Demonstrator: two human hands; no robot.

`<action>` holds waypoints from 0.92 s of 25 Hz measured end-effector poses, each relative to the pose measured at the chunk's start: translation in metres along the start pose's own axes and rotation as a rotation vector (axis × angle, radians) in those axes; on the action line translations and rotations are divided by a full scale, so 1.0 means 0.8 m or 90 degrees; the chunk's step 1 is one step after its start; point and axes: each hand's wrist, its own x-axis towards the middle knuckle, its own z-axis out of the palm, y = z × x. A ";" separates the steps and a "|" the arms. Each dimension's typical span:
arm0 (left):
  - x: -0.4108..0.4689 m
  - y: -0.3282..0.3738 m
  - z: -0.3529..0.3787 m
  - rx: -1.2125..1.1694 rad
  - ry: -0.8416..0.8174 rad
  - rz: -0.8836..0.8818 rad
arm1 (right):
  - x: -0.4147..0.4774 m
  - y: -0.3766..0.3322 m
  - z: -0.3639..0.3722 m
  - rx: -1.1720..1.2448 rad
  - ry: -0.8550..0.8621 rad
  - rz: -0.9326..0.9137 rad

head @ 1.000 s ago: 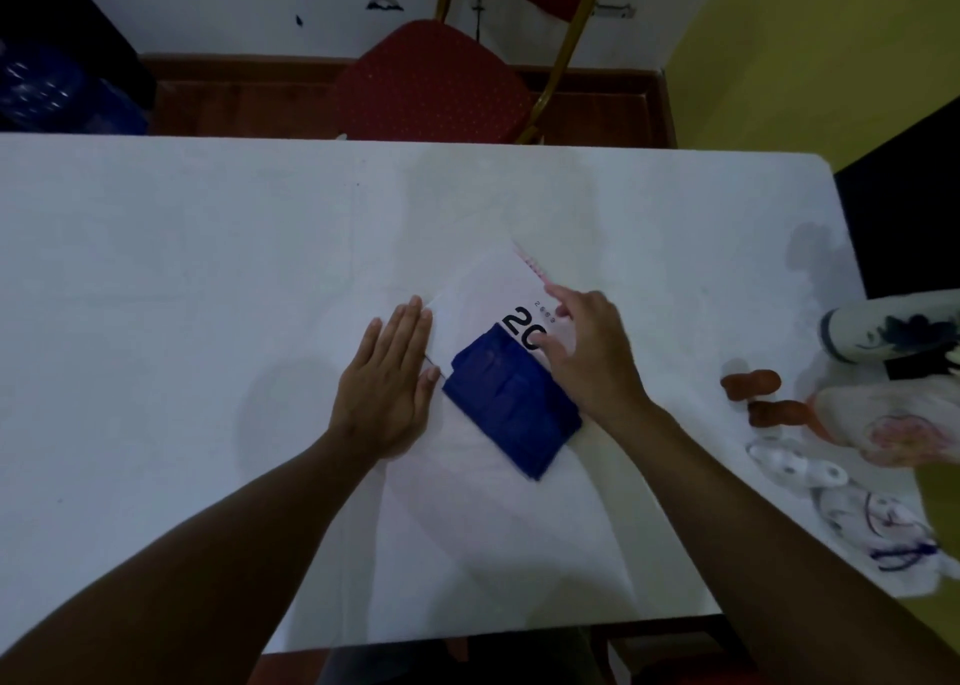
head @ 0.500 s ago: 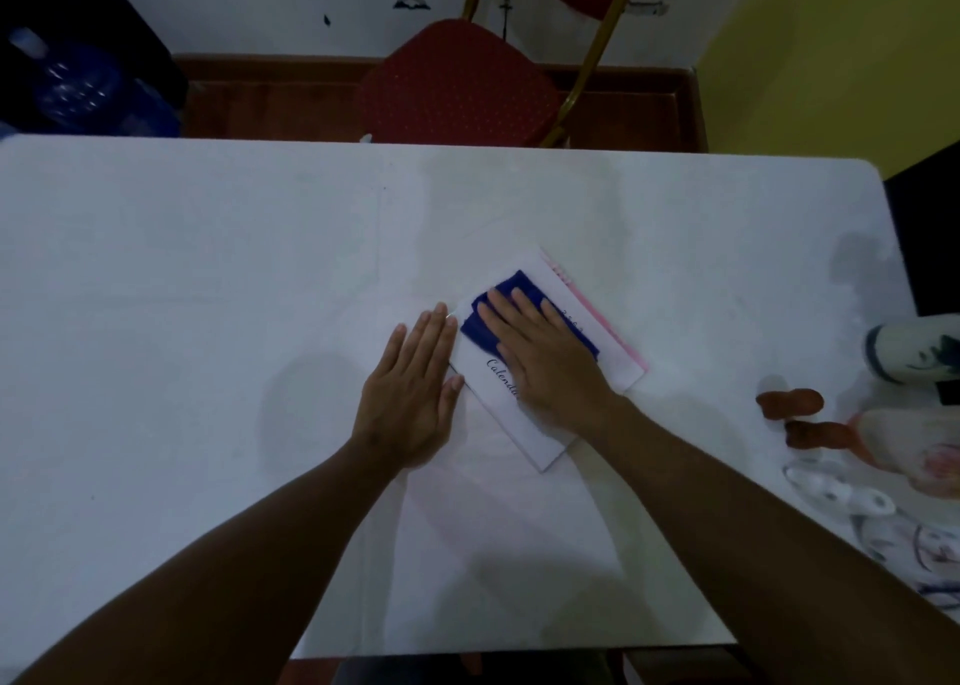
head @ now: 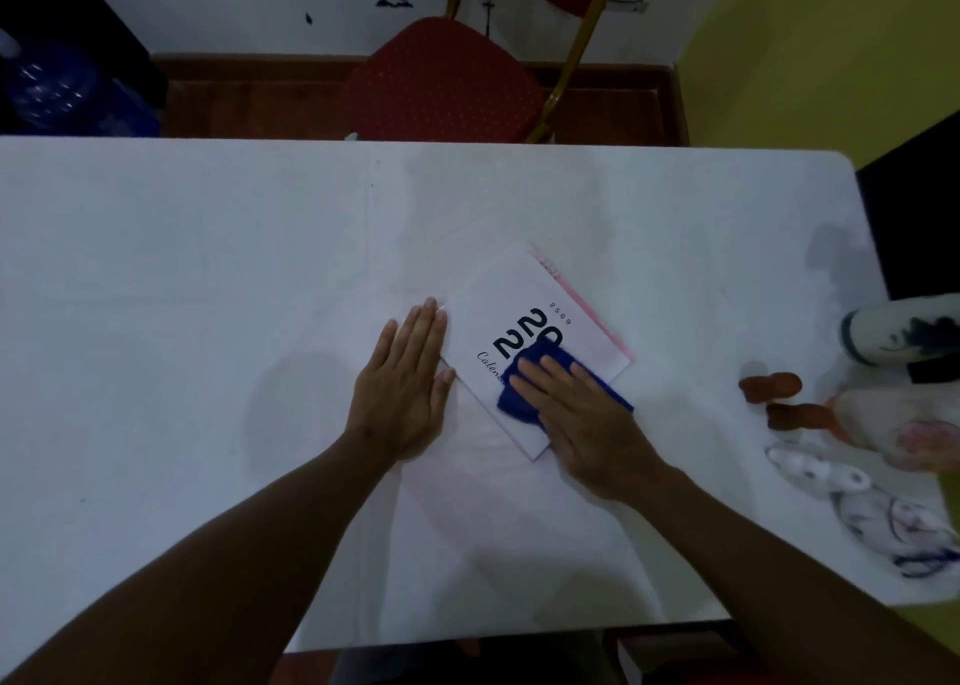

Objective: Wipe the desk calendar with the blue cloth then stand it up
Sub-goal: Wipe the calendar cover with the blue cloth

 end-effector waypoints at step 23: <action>0.000 0.001 -0.002 0.010 0.009 0.003 | 0.038 0.001 0.006 0.023 0.063 0.131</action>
